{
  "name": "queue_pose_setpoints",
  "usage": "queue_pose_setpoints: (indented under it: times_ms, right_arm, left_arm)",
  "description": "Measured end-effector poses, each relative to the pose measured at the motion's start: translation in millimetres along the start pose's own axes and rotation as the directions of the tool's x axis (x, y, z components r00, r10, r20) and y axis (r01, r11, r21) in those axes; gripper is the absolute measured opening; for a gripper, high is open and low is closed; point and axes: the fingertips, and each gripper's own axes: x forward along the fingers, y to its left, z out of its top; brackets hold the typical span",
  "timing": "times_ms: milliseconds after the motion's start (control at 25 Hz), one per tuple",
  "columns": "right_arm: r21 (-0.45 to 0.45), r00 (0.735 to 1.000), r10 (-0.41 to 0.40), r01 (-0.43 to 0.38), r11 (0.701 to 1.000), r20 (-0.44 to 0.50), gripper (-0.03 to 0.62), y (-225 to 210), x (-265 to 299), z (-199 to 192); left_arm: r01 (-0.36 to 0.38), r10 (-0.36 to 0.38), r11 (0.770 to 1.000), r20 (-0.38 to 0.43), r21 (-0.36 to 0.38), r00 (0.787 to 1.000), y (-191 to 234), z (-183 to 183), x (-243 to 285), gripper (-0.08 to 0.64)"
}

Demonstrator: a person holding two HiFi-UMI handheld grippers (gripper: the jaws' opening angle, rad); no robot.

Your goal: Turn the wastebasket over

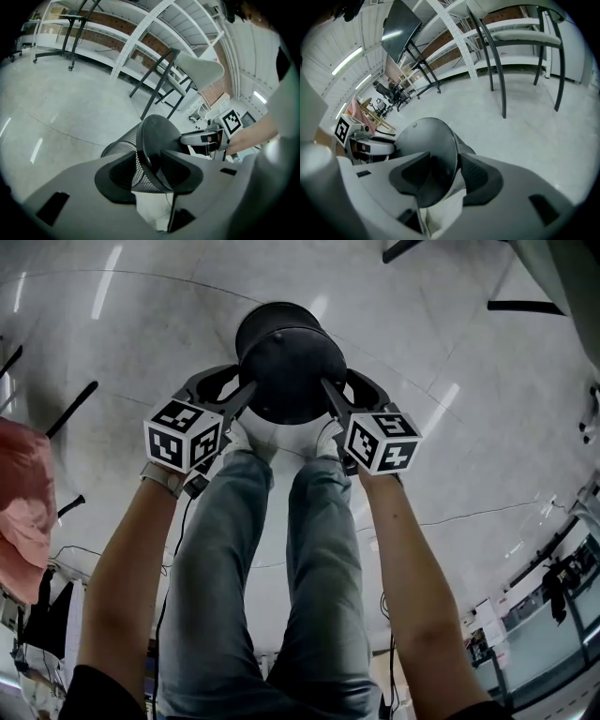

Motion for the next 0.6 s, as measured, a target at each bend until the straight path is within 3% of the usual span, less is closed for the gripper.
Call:
queue_pose_setpoints:
  times_ms: [160, 360, 600]
  right_arm:
    - [-0.039, 0.999, 0.006, -0.004, 0.999, 0.041, 0.212, -4.8, 3.4, 28.5]
    - [-0.157, 0.985, 0.023, 0.004, 0.988, 0.172, 0.21, -10.3, 10.5, 75.2]
    - [-0.281, 0.961, 0.056, 0.023, 0.959, 0.27, 0.21, -16.1, 30.5, 92.9]
  left_arm:
    - [-0.032, 0.03, 0.999, 0.06, 0.034, 0.998, 3.3, 28.8, 1.8, 0.155]
    - [-0.076, 0.058, 0.992, 0.172, 0.1, 0.983, 13.3, 66.4, 6.1, 0.149]
    - [-0.143, 0.094, 0.972, 0.245, 0.188, 0.965, 30.2, 78.0, 15.2, 0.137]
